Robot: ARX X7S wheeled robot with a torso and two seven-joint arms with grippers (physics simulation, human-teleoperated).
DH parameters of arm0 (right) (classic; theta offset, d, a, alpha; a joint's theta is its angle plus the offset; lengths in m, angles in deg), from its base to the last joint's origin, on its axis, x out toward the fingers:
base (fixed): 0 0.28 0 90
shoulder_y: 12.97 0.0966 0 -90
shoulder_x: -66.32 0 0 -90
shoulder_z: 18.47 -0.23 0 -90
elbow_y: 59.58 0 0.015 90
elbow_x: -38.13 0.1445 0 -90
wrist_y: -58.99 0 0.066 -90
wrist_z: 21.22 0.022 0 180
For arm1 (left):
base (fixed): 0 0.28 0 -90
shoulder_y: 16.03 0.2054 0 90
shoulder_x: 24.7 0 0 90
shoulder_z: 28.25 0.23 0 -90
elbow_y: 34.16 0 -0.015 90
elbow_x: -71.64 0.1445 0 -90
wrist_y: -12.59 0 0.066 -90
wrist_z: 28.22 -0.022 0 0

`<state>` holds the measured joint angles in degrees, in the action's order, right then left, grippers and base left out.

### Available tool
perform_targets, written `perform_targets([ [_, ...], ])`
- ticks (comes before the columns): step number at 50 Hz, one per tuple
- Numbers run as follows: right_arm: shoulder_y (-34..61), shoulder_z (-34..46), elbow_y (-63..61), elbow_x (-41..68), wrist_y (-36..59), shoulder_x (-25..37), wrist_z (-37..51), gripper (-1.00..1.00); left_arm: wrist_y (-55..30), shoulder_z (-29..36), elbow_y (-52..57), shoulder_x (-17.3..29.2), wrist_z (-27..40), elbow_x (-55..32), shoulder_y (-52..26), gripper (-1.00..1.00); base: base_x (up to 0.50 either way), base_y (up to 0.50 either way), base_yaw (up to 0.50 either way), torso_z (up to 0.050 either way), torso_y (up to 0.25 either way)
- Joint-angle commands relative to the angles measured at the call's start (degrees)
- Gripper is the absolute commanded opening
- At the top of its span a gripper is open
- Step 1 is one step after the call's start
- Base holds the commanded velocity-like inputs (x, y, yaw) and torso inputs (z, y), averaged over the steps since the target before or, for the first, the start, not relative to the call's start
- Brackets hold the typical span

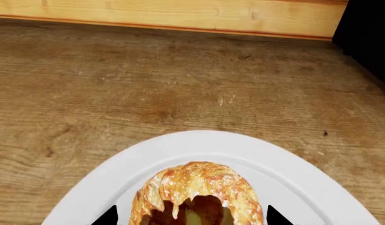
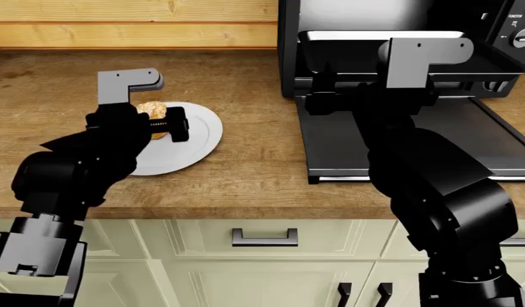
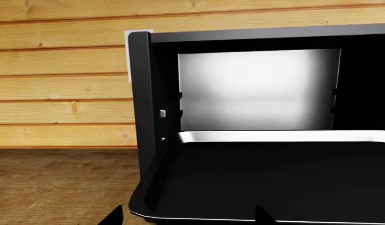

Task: Place the scone on the tray of the toaster oven.

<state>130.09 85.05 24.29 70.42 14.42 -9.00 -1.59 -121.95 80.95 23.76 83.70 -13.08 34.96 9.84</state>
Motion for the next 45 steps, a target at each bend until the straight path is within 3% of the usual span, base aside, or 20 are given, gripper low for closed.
perform_targets([
  [1, 0.08, 0.31, 0.4, 0.14, -0.42, 0.02, 0.0, 1.0, 0.46, 0.05, -0.52, -0.06, -0.17, -0.04, 0.35, 1.0, 0.0, 0.0, 0.0, 0.0, 0.0],
  [45, -0.14, 0.73, 0.54, 1.24, -1.12, 0.53, 0.56, 1.0, 4.84, 1.84, -9.05, -1.81, -3.43, 1.98, -2.65, 1.0, 0.0, 0.0, 0.0, 0.0, 0.0],
])
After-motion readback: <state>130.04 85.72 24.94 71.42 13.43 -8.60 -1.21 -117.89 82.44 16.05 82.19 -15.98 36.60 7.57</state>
